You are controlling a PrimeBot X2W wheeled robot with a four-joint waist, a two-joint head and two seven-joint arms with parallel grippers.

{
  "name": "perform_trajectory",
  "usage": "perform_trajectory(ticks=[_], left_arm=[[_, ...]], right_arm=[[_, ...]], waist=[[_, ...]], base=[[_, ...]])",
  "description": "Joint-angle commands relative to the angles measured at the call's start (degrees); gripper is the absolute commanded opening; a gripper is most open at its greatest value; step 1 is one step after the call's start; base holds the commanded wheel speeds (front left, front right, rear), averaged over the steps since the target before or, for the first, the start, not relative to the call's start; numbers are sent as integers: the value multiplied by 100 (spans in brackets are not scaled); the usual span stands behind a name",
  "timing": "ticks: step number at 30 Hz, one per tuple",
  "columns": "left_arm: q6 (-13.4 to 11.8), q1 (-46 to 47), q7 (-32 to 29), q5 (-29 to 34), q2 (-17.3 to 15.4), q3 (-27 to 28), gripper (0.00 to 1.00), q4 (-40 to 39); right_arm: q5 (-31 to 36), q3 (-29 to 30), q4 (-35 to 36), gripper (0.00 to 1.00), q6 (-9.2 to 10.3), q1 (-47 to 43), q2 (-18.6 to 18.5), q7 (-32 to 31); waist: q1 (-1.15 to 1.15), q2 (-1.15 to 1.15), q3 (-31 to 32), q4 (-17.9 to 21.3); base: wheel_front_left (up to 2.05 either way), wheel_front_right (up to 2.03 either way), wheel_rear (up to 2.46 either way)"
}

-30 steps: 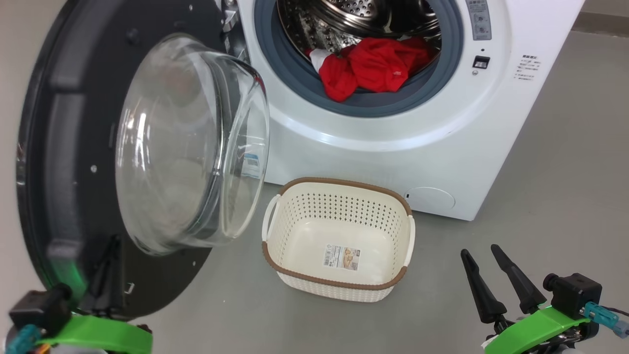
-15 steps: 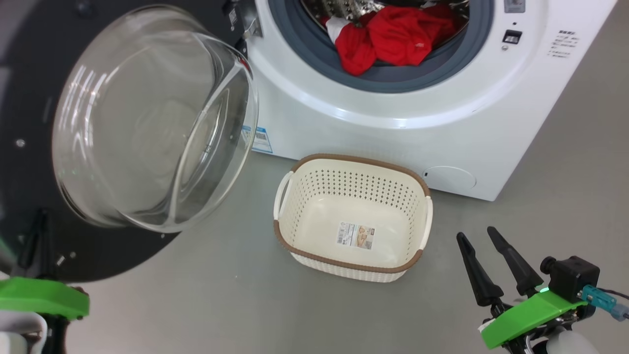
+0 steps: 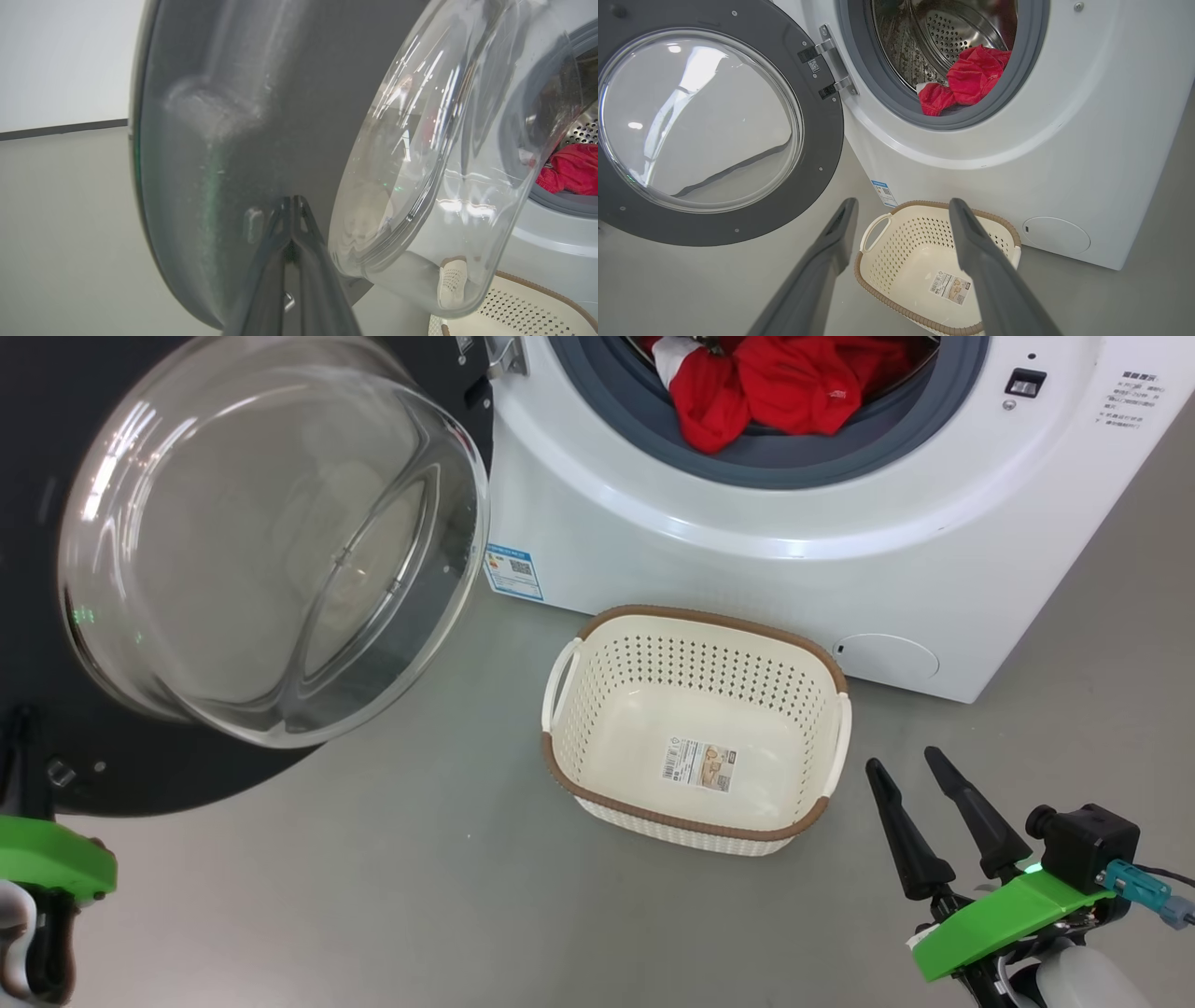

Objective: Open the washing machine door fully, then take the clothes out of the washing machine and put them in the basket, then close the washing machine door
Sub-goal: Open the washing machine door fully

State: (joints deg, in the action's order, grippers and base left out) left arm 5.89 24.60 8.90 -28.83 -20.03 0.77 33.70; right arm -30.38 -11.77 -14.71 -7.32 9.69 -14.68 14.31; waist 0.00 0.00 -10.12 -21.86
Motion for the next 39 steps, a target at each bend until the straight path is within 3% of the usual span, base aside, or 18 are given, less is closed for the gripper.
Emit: perform_trajectory(ticks=[1, 22, 39], left_arm=[[33, 317, 95, 10, -420, 195, 0, 59], [134, 420, 453, -123, -404, -123, 0, 542], [14, -569, 582, -220, -163, -111, 0, -567]], right_arm=[[45, -108, 117, 100, -17, 149, -38, 69], [7, -63, 89, 100, -17, 50, -1, 69], [-42, -65, 92, 100, -17, -2, -39, 69]], waist=[[0, 0, -4, 0], [0, 0, 159, 15], [0, 0, 236, 126]], base=[[0, 0, 0], [0, 0, 0], [0, 0, 0]])
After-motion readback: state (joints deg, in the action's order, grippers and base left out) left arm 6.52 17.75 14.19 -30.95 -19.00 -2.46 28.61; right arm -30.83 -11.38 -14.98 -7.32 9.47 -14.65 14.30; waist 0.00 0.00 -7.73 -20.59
